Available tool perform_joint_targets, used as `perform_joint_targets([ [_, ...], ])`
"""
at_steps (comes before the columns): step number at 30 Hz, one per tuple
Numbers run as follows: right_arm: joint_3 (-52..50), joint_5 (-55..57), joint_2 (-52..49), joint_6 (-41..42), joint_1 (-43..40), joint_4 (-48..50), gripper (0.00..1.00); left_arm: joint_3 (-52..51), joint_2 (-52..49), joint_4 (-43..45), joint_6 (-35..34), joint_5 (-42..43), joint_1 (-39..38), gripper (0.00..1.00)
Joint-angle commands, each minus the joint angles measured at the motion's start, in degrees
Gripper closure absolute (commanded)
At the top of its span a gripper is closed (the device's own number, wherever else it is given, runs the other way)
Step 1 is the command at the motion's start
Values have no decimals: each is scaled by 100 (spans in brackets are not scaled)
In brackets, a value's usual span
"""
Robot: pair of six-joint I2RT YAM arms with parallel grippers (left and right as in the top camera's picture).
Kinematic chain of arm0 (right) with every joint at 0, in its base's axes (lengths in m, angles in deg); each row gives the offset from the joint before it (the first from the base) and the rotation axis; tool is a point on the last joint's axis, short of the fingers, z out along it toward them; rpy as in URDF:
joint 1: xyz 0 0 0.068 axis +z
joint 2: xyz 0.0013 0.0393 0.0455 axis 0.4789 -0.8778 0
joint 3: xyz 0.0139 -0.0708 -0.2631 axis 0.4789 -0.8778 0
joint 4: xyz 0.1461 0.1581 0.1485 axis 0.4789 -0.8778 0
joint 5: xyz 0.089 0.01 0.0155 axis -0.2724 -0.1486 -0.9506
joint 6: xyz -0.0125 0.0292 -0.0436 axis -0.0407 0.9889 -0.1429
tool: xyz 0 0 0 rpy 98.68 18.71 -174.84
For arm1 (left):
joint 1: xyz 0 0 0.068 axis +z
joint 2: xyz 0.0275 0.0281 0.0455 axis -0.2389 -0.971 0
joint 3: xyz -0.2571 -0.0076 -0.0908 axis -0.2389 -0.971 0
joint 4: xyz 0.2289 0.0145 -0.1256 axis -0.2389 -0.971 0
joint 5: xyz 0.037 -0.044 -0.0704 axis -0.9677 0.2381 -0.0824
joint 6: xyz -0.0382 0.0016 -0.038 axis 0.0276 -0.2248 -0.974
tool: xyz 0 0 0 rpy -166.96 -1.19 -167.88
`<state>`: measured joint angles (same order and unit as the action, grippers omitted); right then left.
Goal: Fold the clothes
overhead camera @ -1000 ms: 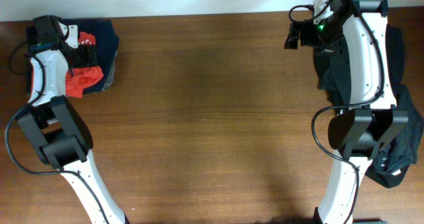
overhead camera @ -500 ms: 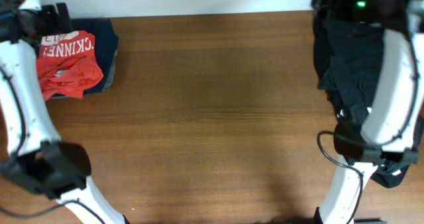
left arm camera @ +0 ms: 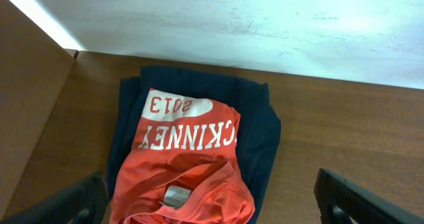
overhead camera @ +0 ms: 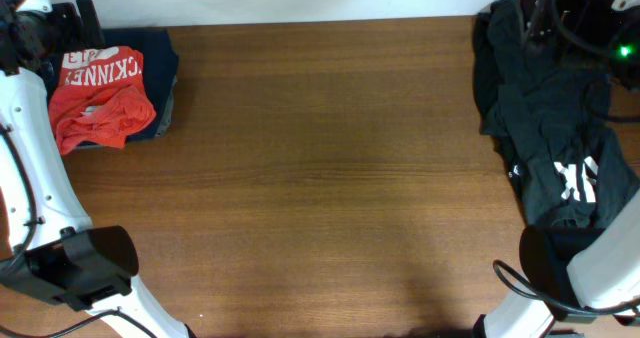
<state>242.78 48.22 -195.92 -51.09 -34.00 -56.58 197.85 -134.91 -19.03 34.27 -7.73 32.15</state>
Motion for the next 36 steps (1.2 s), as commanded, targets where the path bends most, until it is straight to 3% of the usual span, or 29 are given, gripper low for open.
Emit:
perform_joint_targets([
  [1, -44, 72, -37, -44, 11, -35, 2, -13, -35, -7, -55, 66, -22, 1],
  [8, -72, 507, -9, -94, 24, -37, 2, -13, -35, -7, -55, 66, -22, 1],
  [12, -1237, 518, 647, -625, 22, 98, 1, -13, -35, -7, -55, 66, -22, 1],
  [16, -3427, 505, 1808, -619, 22, 1384, 1, -13, -35, -7, -55, 66, -22, 1],
  [24, -9696, 127, 4981, -614, 22, 5630, 1, -13, -33, -7, -55, 66, -22, 1],
  [27, -11785, 129, 6028, -184, 22, 7066, 1, -13, -35, -7, -55, 66, -22, 1],
  [32, -14384, 129, 7523, -120, 17, 8697, 1, -13, -35, -7, -52, 66, -22, 1],
  [36, -15811, 153, 8559, -122, 15, 9333, 1, -13, -33, -7, -55, 66, -22, 1],
])
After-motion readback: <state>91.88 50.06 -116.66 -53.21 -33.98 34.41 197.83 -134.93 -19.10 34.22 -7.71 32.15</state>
